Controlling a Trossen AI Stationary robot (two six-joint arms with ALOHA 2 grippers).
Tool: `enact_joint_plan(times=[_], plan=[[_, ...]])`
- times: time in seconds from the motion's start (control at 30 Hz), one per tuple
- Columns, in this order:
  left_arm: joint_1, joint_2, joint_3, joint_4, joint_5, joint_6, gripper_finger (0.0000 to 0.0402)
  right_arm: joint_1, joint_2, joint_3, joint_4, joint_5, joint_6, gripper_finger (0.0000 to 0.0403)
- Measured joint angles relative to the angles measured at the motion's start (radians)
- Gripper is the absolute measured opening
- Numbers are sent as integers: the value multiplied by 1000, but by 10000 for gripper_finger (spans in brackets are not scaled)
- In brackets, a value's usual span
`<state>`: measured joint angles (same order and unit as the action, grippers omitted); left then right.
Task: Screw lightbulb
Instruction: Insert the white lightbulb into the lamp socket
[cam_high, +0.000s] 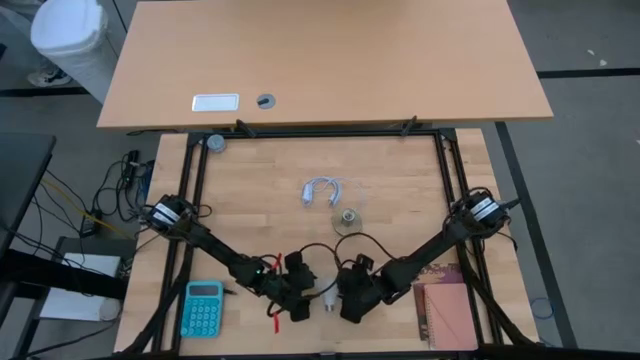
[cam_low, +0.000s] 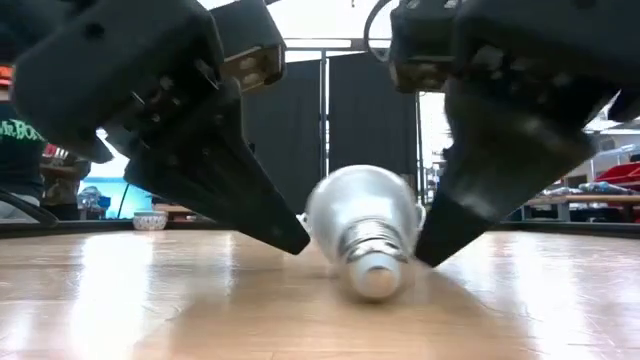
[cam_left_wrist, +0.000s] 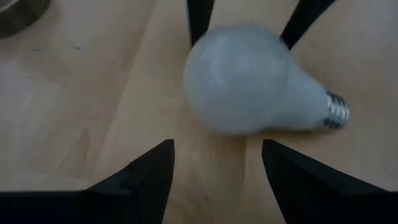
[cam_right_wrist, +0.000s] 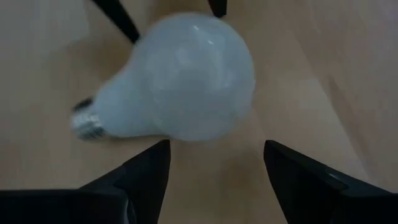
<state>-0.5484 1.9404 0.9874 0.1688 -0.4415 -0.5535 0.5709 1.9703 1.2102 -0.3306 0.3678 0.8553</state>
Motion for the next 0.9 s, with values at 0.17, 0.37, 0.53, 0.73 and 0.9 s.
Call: enact_joint_plan(times=[0.17, 0.37, 0.53, 0.73, 0.9], plan=[[-4, 0, 0, 38, 53, -1, 249, 5, -40, 0, 2, -88, 79, 262], [-3, 0, 0, 99, 139, -8, 249, 9, -37, -4, 19, -29, 83, 260], [-3, 0, 0, 93, 186, -58, 249, 2, -28, -4, 24, 10, 79, 250], [-3, -2, 0, 42, 193, -49, 249, -5, -26, -10, 13, 36, 39, 244], [-3, -9, 1, -39, 141, -36, 249, -19, -26, -29, 2, -16, 34, 244]])
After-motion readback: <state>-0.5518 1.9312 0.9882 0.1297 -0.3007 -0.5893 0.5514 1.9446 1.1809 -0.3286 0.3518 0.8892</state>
